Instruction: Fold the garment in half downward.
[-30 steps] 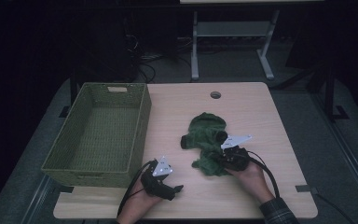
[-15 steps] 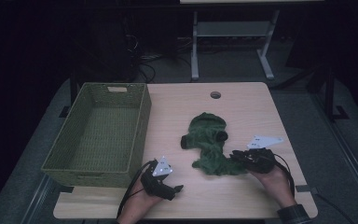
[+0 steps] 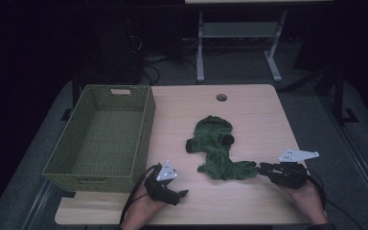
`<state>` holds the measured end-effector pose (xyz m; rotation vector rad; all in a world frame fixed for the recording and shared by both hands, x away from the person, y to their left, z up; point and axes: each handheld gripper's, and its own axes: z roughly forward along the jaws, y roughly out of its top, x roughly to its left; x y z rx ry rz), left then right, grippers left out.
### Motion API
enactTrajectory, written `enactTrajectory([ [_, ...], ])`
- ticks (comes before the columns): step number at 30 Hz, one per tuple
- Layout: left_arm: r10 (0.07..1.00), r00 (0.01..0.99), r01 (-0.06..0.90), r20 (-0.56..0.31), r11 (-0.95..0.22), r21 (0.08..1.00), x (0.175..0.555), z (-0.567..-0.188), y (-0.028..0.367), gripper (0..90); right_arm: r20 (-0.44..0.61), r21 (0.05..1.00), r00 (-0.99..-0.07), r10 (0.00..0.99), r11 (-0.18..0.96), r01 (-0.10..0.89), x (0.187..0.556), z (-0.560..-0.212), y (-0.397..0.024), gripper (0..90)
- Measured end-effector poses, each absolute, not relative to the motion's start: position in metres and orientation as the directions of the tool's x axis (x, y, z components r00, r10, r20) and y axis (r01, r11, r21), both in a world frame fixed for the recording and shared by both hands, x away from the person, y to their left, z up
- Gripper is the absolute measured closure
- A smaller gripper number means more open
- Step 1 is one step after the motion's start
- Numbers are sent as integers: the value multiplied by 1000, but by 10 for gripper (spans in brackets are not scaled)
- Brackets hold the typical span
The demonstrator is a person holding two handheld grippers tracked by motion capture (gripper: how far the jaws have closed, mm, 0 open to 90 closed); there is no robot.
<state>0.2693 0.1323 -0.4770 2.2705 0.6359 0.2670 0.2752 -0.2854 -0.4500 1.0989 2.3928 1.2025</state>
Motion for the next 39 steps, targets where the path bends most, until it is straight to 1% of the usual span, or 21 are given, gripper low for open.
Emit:
enactTrajectory([
  [8, 517, 856, 360, 0, -596, 717, 270, -477, 132, 136, 144, 748, -698, 701, 385, 541, 268, -460, -296, 707],
  [12, 517, 856, 360, 0, -597, 717, 270, -477, 132, 136, 146, 742, -714, 685, 402, 536, 270, -462, -293, 690],
  [18, 516, 857, 360, 0, -597, 717, 270, -477, 132, 136, 175, 709, -710, 682, 413, 571, 276, -468, -288, 655],
  [22, 516, 857, 359, 1, -598, 717, 270, -477, 132, 136, 190, 714, -719, 669, 408, 569, 280, -470, -287, 655],
  [25, 515, 857, 359, 1, -598, 717, 270, -477, 132, 136, 198, 719, -727, 658, 407, 564, 284, -470, -286, 676],
  [29, 516, 857, 359, 0, -597, 717, 270, -477, 132, 136, 192, 720, -744, 640, 423, 550, 285, -471, -282, 802],
  [32, 515, 857, 359, 0, -597, 717, 270, -477, 132, 136, 188, 727, -752, 632, 425, 539, 284, -469, -280, 828],
  [39, 516, 857, 359, 0, -597, 717, 270, -477, 132, 136, 173, 753, -768, 616, 420, 507, 282, -460, -278, 835],
])
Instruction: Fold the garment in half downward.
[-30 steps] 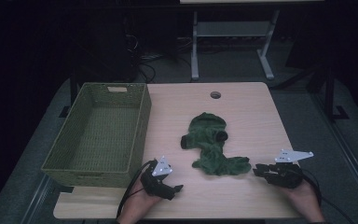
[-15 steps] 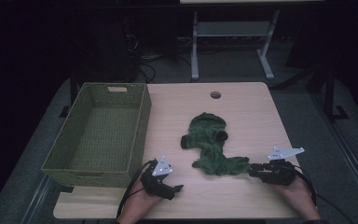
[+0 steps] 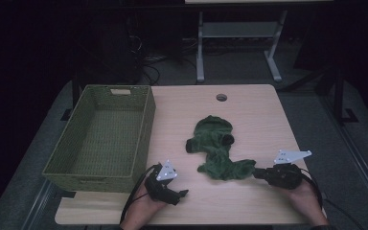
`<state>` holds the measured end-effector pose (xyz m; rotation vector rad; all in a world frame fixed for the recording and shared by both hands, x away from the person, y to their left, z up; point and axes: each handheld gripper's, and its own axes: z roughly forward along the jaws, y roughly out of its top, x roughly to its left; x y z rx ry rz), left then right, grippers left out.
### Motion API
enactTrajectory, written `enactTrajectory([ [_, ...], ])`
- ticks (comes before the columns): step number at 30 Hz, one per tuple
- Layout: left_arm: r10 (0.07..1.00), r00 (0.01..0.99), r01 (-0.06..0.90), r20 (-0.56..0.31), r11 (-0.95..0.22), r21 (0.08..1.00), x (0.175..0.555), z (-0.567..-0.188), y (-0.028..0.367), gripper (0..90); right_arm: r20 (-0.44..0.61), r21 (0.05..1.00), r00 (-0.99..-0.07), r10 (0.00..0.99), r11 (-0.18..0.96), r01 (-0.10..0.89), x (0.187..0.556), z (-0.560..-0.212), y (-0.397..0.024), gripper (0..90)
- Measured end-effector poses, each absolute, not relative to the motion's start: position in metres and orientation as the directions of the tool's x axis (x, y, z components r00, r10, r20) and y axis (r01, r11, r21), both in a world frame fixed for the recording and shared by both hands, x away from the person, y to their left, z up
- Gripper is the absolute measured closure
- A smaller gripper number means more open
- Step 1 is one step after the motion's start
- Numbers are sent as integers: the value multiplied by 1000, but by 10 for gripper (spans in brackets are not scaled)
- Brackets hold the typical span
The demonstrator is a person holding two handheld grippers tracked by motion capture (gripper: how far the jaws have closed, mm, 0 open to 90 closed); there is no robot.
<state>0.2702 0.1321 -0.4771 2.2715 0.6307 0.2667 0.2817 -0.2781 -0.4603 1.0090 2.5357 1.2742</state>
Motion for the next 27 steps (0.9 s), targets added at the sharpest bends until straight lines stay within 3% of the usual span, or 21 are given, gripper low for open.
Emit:
enactTrajectory([
  [27, 515, 857, 359, 1, -598, 717, 270, -477, 132, 136, 83, 823, -890, 449, 473, 316, 302, -421, -209, 824],
])
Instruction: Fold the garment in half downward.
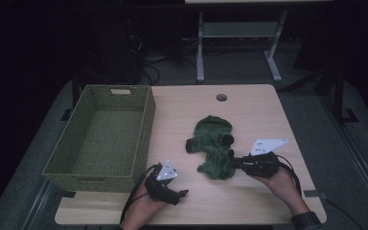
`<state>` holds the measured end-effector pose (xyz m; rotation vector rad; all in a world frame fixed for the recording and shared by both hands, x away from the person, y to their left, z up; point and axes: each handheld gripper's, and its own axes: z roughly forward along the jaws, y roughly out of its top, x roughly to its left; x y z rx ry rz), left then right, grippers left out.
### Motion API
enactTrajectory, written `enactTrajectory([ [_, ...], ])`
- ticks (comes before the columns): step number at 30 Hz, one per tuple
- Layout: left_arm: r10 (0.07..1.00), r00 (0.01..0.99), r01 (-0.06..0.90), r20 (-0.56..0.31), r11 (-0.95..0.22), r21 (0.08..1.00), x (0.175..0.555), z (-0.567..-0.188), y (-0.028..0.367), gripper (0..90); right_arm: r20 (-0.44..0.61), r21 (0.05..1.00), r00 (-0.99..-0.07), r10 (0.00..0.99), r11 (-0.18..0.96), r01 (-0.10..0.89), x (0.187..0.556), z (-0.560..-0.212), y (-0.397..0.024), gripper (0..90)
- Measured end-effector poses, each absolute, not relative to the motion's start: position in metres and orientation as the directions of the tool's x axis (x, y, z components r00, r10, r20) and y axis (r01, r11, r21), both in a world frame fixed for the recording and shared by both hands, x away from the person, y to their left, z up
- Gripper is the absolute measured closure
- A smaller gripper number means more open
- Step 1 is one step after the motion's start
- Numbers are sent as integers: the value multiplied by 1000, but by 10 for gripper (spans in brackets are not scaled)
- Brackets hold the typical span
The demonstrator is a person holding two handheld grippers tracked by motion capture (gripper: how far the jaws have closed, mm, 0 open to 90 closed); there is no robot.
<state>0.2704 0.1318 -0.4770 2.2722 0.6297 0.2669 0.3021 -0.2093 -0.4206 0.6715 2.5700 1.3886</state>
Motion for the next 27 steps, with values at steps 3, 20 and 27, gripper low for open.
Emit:
enactTrajectory([
  [3, 515, 857, 357, 2, -597, 719, 271, -477, 132, 136, 79, 826, -897, 435, 475, 303, 306, -419, -200, 808],
  [20, 515, 857, 358, 2, -599, 716, 271, -477, 132, 136, 90, 857, -840, 534, 389, 339, 331, -412, -208, 856],
  [27, 514, 858, 355, 6, -601, 717, 271, -477, 132, 136, 141, 819, -860, 490, 430, 379, 339, -431, -186, 856],
])
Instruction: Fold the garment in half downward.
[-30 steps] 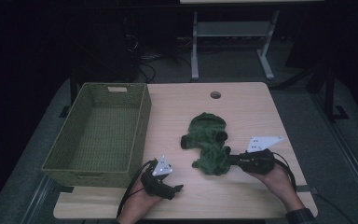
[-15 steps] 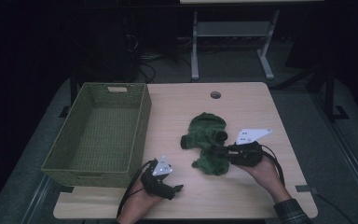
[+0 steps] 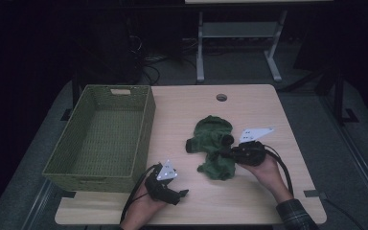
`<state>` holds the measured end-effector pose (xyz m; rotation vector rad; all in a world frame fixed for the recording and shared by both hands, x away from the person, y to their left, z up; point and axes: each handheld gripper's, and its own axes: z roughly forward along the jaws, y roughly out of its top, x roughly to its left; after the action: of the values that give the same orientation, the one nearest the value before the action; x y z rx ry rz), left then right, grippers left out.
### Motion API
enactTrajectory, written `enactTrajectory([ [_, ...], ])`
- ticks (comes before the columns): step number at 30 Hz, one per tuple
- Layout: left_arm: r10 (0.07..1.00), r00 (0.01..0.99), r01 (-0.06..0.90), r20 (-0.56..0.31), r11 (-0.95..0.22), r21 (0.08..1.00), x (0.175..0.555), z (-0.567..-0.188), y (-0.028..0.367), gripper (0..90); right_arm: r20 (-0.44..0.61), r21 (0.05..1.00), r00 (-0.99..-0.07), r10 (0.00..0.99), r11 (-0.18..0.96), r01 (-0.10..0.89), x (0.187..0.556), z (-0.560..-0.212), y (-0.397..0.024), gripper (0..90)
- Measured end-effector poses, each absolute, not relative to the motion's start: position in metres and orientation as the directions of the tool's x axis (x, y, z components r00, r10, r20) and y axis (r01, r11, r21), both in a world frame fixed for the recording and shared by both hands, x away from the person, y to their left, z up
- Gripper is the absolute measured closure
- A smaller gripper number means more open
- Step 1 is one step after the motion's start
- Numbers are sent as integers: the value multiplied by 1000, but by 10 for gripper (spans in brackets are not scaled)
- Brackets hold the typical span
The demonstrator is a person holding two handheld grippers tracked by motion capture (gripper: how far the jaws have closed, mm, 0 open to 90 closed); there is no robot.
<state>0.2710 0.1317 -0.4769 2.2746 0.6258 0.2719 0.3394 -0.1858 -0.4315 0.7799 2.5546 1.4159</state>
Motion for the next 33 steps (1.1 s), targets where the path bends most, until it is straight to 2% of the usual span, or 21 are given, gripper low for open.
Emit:
enactTrajectory([
  [8, 516, 856, 361, -1, -597, 717, 271, -477, 132, 136, 167, 750, -873, 459, 516, 415, 335, -455, -168, 862],
  [11, 516, 857, 361, -1, -597, 717, 271, -477, 132, 136, 190, 741, -867, 460, 513, 434, 334, -458, -170, 868],
  [28, 516, 857, 361, -3, -597, 716, 270, -477, 132, 136, 202, 745, -889, 412, 525, 412, 299, -463, -176, 880],
  [33, 540, 842, 387, -9, -592, 707, 272, -472, 129, 168, 187, 762, -886, 424, 507, 403, 297, -456, -179, 813],
])
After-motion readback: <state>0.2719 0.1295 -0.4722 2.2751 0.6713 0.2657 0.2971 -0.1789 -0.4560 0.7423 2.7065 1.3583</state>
